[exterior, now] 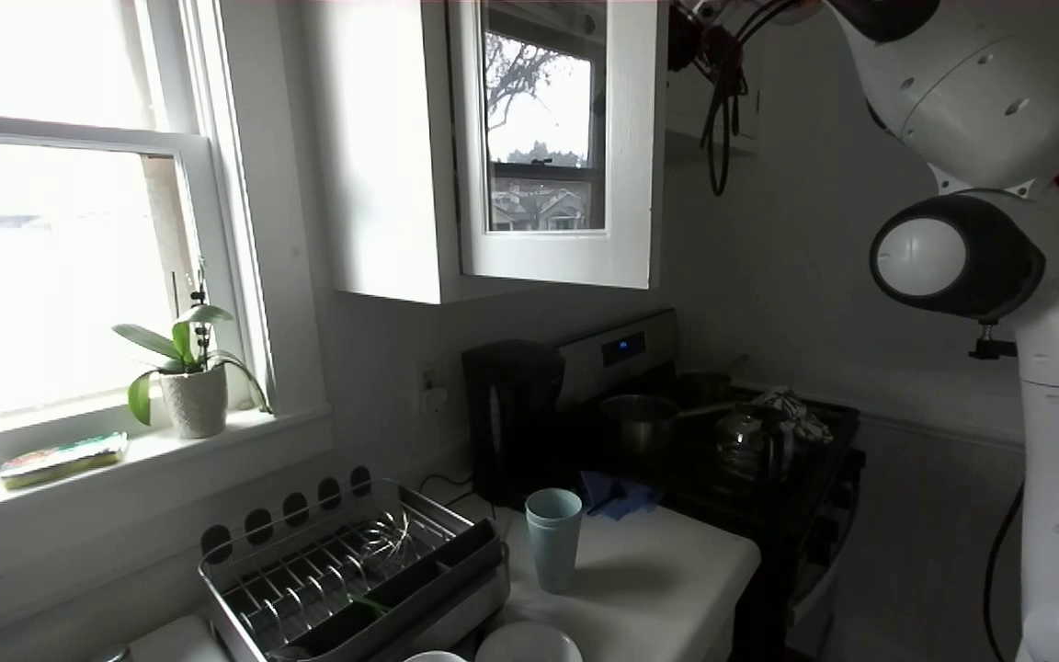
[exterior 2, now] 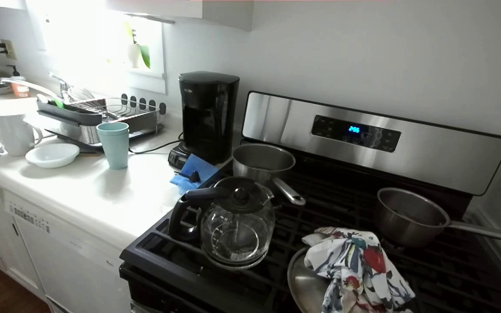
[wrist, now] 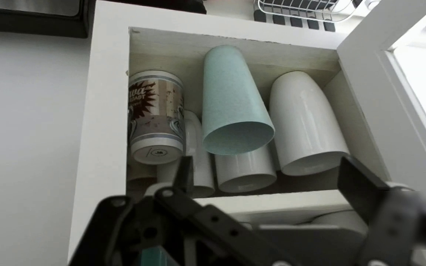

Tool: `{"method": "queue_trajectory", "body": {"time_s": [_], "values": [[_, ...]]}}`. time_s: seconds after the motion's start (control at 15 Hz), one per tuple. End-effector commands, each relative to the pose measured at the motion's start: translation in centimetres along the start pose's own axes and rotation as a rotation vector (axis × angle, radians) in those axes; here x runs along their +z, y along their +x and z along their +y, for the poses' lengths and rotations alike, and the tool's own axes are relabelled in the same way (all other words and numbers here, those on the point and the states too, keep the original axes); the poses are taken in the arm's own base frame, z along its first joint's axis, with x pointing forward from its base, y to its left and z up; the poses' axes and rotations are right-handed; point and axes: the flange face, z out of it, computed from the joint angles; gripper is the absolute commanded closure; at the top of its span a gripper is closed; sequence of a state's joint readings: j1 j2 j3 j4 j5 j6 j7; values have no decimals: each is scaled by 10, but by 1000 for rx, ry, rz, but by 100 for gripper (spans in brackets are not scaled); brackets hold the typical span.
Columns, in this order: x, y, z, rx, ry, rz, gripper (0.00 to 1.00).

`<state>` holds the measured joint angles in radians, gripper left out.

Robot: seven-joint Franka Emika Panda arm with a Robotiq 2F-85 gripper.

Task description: Open the glass cabinet door, pick up one blue cup and place it on the bottom shelf of the cabinet door

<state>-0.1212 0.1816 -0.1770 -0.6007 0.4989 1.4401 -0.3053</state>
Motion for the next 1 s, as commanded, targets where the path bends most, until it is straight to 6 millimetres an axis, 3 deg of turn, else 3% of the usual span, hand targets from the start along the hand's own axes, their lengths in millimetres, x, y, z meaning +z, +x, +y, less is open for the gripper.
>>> {"method": "queue_trajectory", "body": {"time_s": [0.0,0.6,0.93], "values": [[-23,-21,9,-10,77,0,0],[-46,-90,23,-76,130,-72,0],[-53,-136,24,-65,73,-111,0]]}}
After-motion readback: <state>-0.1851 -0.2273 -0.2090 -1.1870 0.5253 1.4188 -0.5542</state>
